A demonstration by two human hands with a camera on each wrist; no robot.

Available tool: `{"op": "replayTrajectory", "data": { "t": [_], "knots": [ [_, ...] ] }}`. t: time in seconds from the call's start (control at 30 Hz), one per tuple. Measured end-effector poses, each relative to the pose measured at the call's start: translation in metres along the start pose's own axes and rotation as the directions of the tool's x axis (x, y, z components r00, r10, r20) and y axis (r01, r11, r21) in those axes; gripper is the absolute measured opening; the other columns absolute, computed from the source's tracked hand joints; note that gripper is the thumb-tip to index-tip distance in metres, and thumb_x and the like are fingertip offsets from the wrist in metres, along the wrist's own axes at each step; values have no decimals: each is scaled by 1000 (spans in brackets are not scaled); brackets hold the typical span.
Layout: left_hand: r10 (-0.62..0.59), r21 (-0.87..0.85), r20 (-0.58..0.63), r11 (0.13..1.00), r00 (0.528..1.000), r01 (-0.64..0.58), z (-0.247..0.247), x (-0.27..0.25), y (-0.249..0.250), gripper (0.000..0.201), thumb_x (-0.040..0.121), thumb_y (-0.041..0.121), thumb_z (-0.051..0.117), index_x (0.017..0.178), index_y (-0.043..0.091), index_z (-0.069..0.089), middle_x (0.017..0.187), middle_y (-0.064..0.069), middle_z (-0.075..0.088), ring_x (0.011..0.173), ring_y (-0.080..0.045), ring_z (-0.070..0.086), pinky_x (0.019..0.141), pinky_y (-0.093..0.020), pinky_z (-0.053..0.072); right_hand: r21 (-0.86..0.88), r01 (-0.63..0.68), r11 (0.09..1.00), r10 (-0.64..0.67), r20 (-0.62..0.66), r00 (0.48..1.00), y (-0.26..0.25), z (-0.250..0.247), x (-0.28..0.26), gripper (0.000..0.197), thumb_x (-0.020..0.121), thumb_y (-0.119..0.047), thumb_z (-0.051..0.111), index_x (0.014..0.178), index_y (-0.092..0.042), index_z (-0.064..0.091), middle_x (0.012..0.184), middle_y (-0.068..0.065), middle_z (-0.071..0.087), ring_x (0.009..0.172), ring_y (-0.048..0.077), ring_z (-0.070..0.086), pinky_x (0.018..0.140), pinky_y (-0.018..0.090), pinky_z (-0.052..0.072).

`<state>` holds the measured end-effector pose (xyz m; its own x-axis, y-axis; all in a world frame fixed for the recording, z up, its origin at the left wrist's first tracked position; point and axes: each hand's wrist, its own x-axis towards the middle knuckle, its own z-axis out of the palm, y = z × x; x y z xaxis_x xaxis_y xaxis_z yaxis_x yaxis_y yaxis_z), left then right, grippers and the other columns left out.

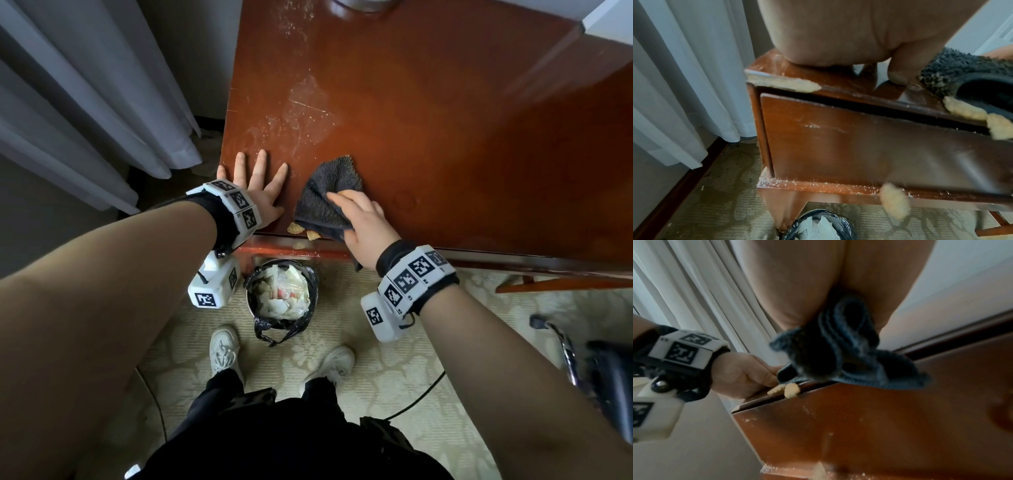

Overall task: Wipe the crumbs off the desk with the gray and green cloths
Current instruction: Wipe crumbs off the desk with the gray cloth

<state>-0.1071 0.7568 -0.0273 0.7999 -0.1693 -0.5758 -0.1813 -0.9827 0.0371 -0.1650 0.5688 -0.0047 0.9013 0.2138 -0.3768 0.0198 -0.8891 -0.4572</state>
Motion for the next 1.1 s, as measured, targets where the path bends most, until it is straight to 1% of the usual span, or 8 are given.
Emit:
{"op": "replayTrajectory", "data": {
  "t": [0.33, 0.5, 0.6, 0.7, 0.83, 0.9, 1.0, 1.1],
  "knots": [
    [5, -2, 10, 1000, 1000, -5, -2, -3, 0, 68, 96, 50, 30, 146, 37, -14, 154, -1, -24, 142, -34, -18, 115, -55, -4, 13, -33, 999, 34, -68, 997, -1, 21, -23, 65, 90, 5, 40, 148, -20, 24, 149, 2, 22, 133, 27, 23, 111, 33, 26],
    [15, -18, 14, 1000, 1000, -15, -3, -4, 0, 67, 96, 49, 29, 146, 37, -15, 154, -2, -25, 142, -34, -19, 114, -55, -5, 85, -74, 994, 87, -161, 983, -1, 14, -22, 65, 90, 7, 39, 148, -18, 24, 147, 3, 21, 133, 23, 21, 105, 15, 14],
    [20, -25, 11, 999, 1000, -19, -2, -4, -1, 67, 96, 48, 30, 146, 37, -14, 154, -2, -25, 141, -34, -20, 114, -55, -6, 133, -155, 979, 190, -306, 933, 8, -9, -4, 65, 89, 9, 37, 148, -16, 24, 147, 7, 20, 133, 24, 21, 103, 14, 12],
    [19, -26, 12, 999, 1000, -19, -2, -4, -1, 68, 96, 48, 31, 146, 37, -14, 154, -2, -26, 141, -33, -20, 114, -55, -7, 154, -307, 939, 343, -454, 822, 32, -34, 30, 61, 92, 1, 40, 148, -16, 23, 147, 7, 22, 130, 28, 27, 109, 26, 23],
    [14, -27, 2, 1000, 1000, -14, -1, -4, -1, 68, 96, 48, 31, 146, 37, -14, 154, -2, -25, 141, -33, -20, 114, -55, -6, 83, -556, 827, 552, -309, 774, 47, -42, 64, 56, 97, -11, 42, 149, -19, 22, 148, 4, 21, 127, 31, 31, 107, 35, 30],
    [16, -21, 11, 1000, 1000, -16, -2, -4, 0, 68, 96, 48, 32, 146, 37, -14, 154, -2, -26, 141, -33, -20, 114, -55, -7, -41, -469, 882, 443, -260, 858, 35, -33, 60, 62, 92, -4, 45, 148, -21, 23, 148, 4, 20, 125, 32, 30, 105, 36, 32],
    [13, -22, 4, 1000, 1000, -13, -2, -4, 2, 68, 96, 49, 32, 146, 38, -12, 155, -1, -23, 142, -33, -18, 115, -54, -5, -161, -115, 980, 101, -93, 991, 7, -9, 33, 68, 87, 7, 41, 146, -25, 27, 148, 1, 22, 125, 30, 30, 105, 33, 30],
    [45, -22, -23, 999, 999, -45, -3, -6, -4, 67, 96, 47, 33, 146, 38, -10, 155, 1, -21, 143, -31, -16, 116, -51, -5, -47, 110, 993, -103, 124, 987, -10, 1, 3, 65, 85, 10, 39, 142, -21, 36, 144, -1, 31, 130, 20, 31, 111, 29, 26]
  ]
}}
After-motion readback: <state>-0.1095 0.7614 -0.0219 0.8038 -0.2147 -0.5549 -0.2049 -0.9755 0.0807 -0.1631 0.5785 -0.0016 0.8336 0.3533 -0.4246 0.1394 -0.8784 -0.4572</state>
